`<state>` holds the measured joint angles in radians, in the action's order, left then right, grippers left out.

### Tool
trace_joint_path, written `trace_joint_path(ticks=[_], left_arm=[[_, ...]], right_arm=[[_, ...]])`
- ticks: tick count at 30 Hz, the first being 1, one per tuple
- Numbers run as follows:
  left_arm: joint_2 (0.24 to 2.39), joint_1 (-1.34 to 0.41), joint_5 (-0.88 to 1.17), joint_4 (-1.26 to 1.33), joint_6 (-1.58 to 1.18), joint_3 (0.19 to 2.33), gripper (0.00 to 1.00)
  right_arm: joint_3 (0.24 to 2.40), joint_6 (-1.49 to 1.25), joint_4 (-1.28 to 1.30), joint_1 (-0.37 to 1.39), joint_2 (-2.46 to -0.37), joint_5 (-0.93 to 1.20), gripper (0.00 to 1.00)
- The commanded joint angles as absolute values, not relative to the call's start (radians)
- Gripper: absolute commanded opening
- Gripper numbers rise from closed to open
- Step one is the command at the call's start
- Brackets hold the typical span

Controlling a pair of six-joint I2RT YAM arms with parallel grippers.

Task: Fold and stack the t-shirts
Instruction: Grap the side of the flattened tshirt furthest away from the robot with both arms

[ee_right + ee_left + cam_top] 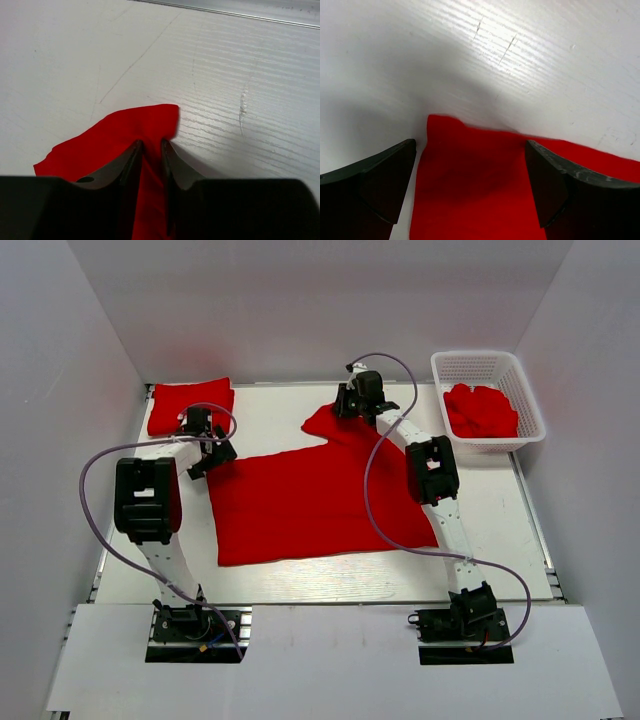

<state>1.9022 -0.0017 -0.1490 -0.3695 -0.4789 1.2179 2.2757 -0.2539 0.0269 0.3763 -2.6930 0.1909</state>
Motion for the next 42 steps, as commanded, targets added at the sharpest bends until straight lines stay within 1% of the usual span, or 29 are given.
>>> trace_joint_path(ticks=[1, 2, 3, 4, 5, 6, 9, 10, 13, 15, 16, 18, 19, 20, 24, 28, 32, 37, 42], left_arm=[[1.931, 0.005, -0.121, -0.351, -0.471, 1.247, 1.00], [1.931, 0.005, -0.121, -0.342, -0.471, 1.247, 1.00], [1.942, 0.005, -0.121, -0.342, -0.471, 1.258, 1.00], [1.942, 0.005, -0.121, -0.342, -0.471, 1.258, 1.00], [1.956, 0.005, -0.121, -0.342, -0.462, 1.268, 1.00], [1.969, 0.005, -0.112, -0.342, -0.462, 1.278, 1.00], [1.980, 0.005, -0.112, -0.353, -0.462, 1.278, 0.92], [1.980, 0.005, -0.100, -0.353, -0.462, 1.278, 0.84], [1.980, 0.005, -0.091, -0.353, -0.453, 1.266, 0.74], [1.970, 0.005, -0.081, -0.362, -0.453, 1.232, 0.61], [1.954, 0.005, -0.081, -0.362, -0.453, 1.207, 0.46], [1.942, 0.005, -0.081, -0.353, -0.463, 1.195, 0.31], [1.942, 0.005, -0.081, -0.353, -0.463, 1.186, 0.22], [1.942, 0.005, -0.092, -0.353, -0.463, 1.186, 0.00], [1.922, 0.005, -0.115, -0.344, -0.463, 1.204, 0.00], [1.901, 0.005, -0.115, -0.331, -0.428, 1.242, 0.00], [1.859, -0.005, -0.089, -0.293, -0.391, 1.233, 0.00], [1.795, -0.015, -0.045, -0.226, -0.357, 1.174, 0.00], [1.750, -0.015, -0.035, -0.225, -0.345, 1.141, 0.00]], right_arm=[[2.260, -0.273, 0.022, 0.380, -2.652, 0.147, 0.28], [2.260, -0.279, 0.012, 0.380, -2.657, 0.149, 0.26], [2.258, -0.282, 0.011, 0.379, -2.658, 0.155, 0.22], [2.263, -0.288, -0.018, 0.380, -2.660, 0.156, 0.20], [2.261, -0.293, -0.023, 0.380, -2.661, 0.155, 0.14], [2.267, -0.293, -0.032, 0.380, -2.661, 0.153, 0.00], [2.266, -0.295, -0.052, 0.379, -2.668, 0.161, 0.00], [2.269, -0.298, -0.058, 0.377, -2.668, 0.164, 0.00], [2.264, -0.299, -0.072, 0.380, -2.666, 0.141, 0.00], [2.244, -0.296, -0.092, 0.379, -2.651, 0.121, 0.00], [2.235, -0.293, -0.101, 0.379, -2.648, 0.111, 0.00], [2.200, -0.291, -0.135, 0.379, -2.625, 0.095, 0.00], [2.189, -0.287, -0.147, 0.379, -2.597, 0.088, 0.00], [2.178, -0.285, -0.158, 0.379, -2.589, 0.080, 0.00], [2.105, -0.244, -0.265, 0.379, -2.534, 0.090, 0.00], [2.076, -0.192, -0.304, 0.377, -2.458, 0.121, 0.00], [1.962, -0.129, -0.376, 0.376, -2.358, 0.111, 0.00], [1.876, -0.020, -0.345, 0.377, -2.281, 0.110, 0.00], [1.747, 0.097, -0.339, 0.376, -2.160, 0.114, 0.00]])
